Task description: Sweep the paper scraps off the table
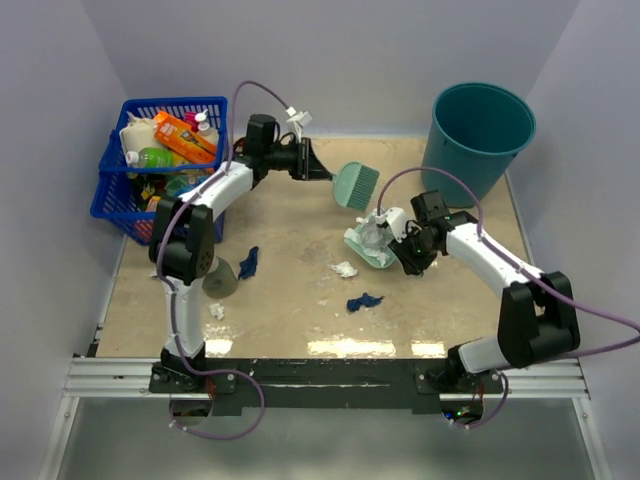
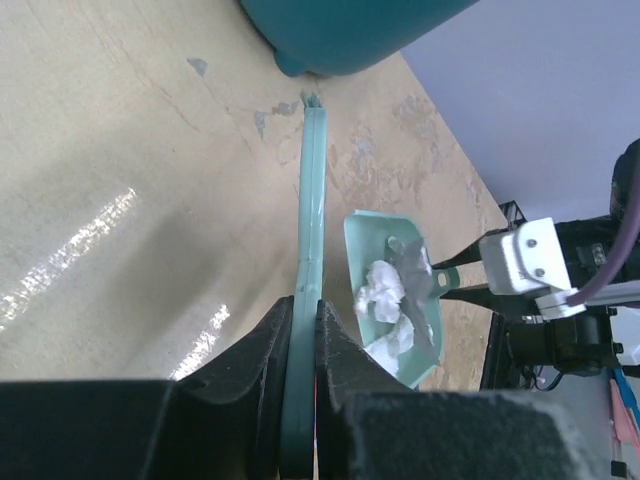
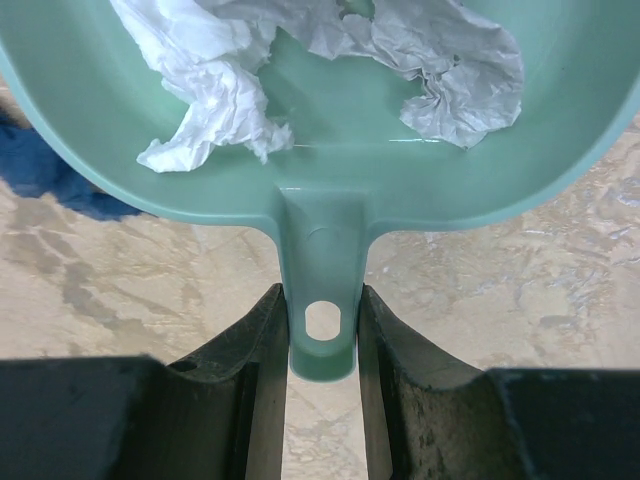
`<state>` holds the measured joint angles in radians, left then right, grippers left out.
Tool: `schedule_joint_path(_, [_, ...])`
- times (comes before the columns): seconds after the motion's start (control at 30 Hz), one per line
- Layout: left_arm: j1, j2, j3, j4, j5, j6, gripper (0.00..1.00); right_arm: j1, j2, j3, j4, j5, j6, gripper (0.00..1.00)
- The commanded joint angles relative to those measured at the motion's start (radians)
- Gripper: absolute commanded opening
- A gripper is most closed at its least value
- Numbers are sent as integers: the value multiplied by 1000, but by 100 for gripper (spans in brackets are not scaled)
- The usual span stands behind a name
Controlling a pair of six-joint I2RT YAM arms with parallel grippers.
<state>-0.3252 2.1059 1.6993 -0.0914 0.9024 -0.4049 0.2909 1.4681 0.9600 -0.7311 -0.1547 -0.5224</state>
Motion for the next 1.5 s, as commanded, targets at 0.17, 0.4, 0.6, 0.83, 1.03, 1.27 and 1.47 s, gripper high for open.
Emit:
schedule_joint_path(0.17, [97, -122, 39, 250, 69, -129, 0, 2, -158, -46, 101, -92, 15, 0])
schedule_joint_path(0.4, [114, -184, 66, -112, -184, 231, 0, 1, -149, 89, 13, -124, 42, 0])
schedule_joint_path(0.6, [114, -228, 57, -186, -235, 386, 0, 1, -157, 267, -122, -106, 97, 0])
schedule_joint_path(0.83, [114, -241, 47, -237, -231, 379, 0, 1, -106, 472, -234, -36, 127, 0])
schedule_joint_path(1.03, [103, -336, -148, -128, -285, 322, 0, 1, -97, 507, -259, -40, 156, 0])
schedule_joint_path(1.27, [51, -370, -169, -253, -328, 539, 0, -25, -16, 715, -172, 0, 323, 0])
schedule_joint_path(1.47, [5, -395, -187, -297, -349, 618, 0, -102, 138, 962, -139, 1, 462, 0])
